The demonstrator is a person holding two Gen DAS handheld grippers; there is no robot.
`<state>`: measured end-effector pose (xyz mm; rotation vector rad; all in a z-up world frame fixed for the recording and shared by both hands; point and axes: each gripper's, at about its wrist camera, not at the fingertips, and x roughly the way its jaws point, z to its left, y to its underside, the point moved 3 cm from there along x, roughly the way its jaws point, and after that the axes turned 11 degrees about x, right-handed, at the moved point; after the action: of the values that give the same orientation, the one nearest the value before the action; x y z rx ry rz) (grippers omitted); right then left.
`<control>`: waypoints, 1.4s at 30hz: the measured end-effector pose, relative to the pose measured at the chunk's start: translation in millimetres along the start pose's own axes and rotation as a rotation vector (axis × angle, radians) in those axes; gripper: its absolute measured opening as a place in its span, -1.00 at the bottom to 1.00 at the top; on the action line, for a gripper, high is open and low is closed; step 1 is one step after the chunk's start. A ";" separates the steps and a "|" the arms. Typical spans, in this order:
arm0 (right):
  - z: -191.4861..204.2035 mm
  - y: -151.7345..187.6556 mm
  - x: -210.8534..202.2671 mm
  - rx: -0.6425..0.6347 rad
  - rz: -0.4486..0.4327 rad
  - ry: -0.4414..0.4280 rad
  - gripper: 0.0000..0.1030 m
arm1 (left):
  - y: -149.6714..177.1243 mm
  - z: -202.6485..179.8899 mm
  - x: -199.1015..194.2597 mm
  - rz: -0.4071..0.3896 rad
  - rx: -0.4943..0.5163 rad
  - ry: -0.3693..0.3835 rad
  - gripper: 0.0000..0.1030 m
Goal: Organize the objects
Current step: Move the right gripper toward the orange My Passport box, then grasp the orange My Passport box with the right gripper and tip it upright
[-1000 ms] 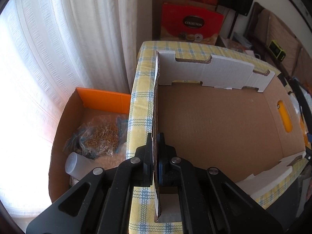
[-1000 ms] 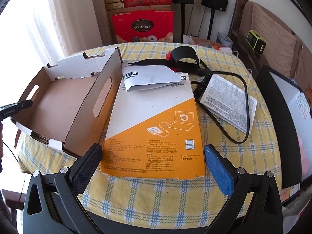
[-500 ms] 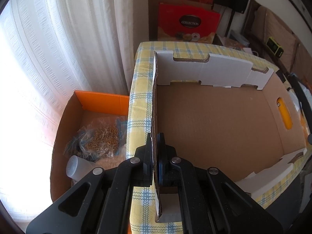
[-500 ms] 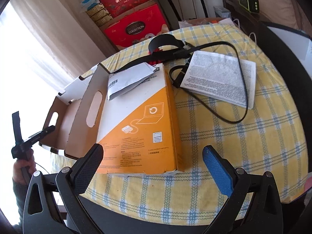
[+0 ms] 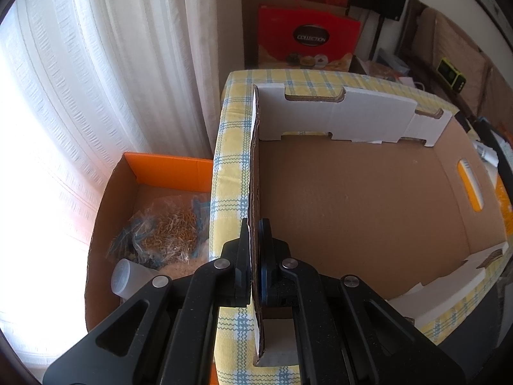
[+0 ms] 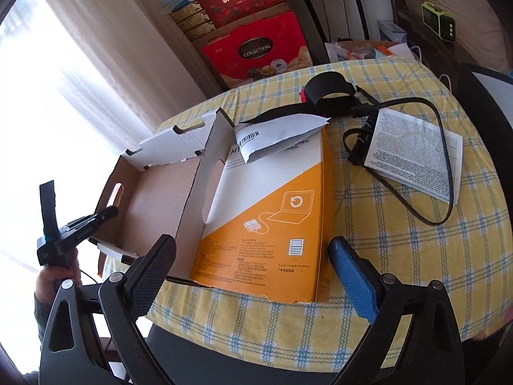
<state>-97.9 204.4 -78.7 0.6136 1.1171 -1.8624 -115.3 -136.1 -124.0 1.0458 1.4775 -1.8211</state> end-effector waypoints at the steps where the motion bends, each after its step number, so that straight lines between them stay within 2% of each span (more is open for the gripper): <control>1: 2.4 -0.4 -3.8 -0.002 -0.012 0.003 0.90 | 0.0 -0.3 -0.3 -0.001 0.002 -0.003 -0.94; 4: 15.9 -0.3 -12.9 -0.028 -0.035 -0.011 0.90 | -0.2 -0.5 -0.9 -0.004 0.005 -0.006 -0.94; 6: 29.5 6.1 -6.3 -0.018 0.046 -0.105 0.71 | -0.8 -2.5 -0.9 -0.006 0.003 0.015 -0.94; 10: 49.1 18.9 8.1 -0.081 0.058 -0.059 0.70 | -1.8 -4.4 -0.7 -0.002 -0.003 0.007 -0.94; 16: 19.5 3.9 -8.9 -0.011 -0.002 -0.037 0.70 | -1.9 -1.6 1.1 -0.002 -0.011 0.029 -0.94; 20: -12.2 -7.9 -17.6 0.038 -0.034 0.027 0.70 | -1.7 -1.1 1.4 -0.003 -0.012 0.029 -0.94; 22: -26.9 -10.2 -14.4 0.065 -0.026 0.050 0.65 | -1.3 -1.5 1.2 -0.004 -0.015 0.029 -0.94; 24: -39.8 -11.0 -10.4 0.084 -0.013 0.069 0.48 | -0.8 -2.0 1.1 -0.004 -0.019 0.030 -0.94; 25: -46.1 -11.0 -7.4 0.094 -0.008 0.076 0.47 | -0.9 -2.0 1.3 -0.002 -0.020 0.030 -0.94; 29: -64.7 -6.2 6.2 0.142 0.025 0.047 0.40 | -0.8 -3.6 1.9 0.001 -0.019 0.027 -0.94; 32: -69.8 -4.2 9.2 0.178 0.028 -0.017 0.36 | -0.5 -4.0 3.0 0.003 -0.018 0.025 -0.94; 34: -67.1 -4.4 9.4 0.183 0.030 -0.042 0.24 | -0.6 -3.7 3.2 0.004 -0.018 0.024 -0.94; 36: -59.5 -4.5 10.1 0.172 0.041 -0.060 0.02 | -0.5 -3.6 3.5 0.005 -0.019 0.024 -0.94; 42: -51.7 -4.3 11.4 0.168 0.055 -0.038 0.08 | 0.2 -2.6 4.0 0.005 -0.020 0.021 -0.94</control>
<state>-108.4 246.0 -110.1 0.6944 0.9167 -1.9244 -116.7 -133.4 -127.6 1.0608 1.5015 -1.7931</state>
